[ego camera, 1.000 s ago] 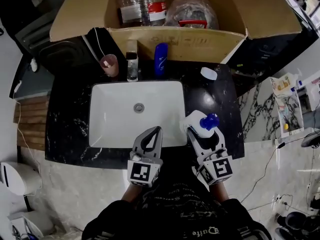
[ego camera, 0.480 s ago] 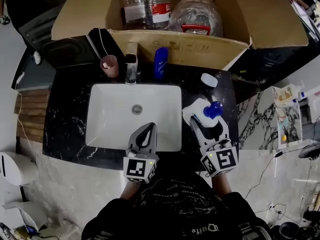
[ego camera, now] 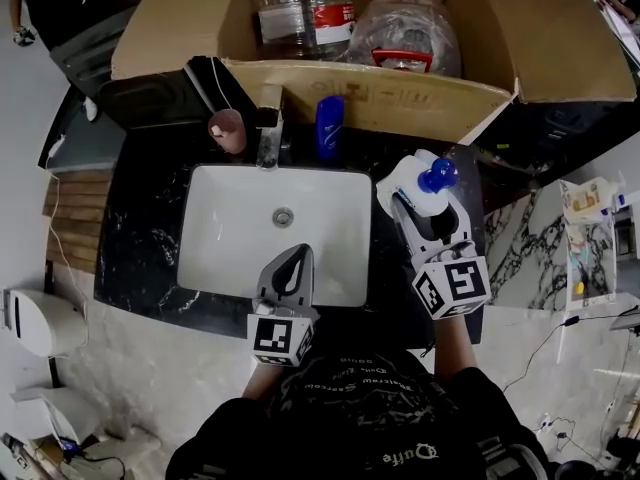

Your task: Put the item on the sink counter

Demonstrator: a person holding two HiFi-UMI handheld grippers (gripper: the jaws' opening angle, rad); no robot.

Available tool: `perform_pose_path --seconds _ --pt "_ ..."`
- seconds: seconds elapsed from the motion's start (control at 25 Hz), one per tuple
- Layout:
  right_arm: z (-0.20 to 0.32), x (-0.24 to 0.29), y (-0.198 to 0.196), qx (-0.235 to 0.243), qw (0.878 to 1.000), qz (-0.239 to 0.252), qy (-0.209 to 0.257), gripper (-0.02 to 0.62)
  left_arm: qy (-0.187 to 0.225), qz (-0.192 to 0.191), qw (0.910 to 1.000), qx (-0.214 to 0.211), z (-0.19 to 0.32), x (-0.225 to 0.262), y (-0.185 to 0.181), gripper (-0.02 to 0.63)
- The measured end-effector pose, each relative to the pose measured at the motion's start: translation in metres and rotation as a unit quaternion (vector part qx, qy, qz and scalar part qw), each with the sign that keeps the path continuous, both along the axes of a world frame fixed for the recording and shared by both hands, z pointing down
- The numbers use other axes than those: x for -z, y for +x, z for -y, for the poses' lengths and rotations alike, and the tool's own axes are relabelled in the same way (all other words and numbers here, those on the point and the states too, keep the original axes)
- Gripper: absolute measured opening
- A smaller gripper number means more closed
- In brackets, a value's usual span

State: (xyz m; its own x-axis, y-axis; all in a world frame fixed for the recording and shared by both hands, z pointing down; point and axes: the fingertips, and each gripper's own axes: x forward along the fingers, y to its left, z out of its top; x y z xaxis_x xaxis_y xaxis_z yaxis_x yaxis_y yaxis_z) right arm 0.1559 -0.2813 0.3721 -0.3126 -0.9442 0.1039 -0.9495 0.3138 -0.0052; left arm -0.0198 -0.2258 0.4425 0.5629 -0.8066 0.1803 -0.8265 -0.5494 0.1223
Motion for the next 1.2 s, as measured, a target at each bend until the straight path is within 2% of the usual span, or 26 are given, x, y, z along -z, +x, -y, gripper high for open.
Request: perform_pose_path --seconds 0.24,0.44,0.72,1.2 --pt "0.034 -0.004 0.011 0.005 1.0 0.02 -0.002 0.258 -0.009 0.008 0.9999 0.009 0.001 -0.004 0.0 0.008" --pt "0.058 -0.008 0.016 0.005 1.0 0.018 0.002 0.258 -0.017 0.016 0.9997 0.002 -0.001 -0.01 0.006 0.008" --pt "0.084 -0.024 0.021 0.015 1.0 -0.002 -0.011 0.258 -0.027 0.024 0.9994 0.003 0.003 -0.016 0.012 0.008" --pt "0.118 -0.058 0.019 0.032 0.999 -0.003 -0.039 0.258 -0.048 0.04 0.9979 0.016 0.004 -0.031 0.011 0.008"
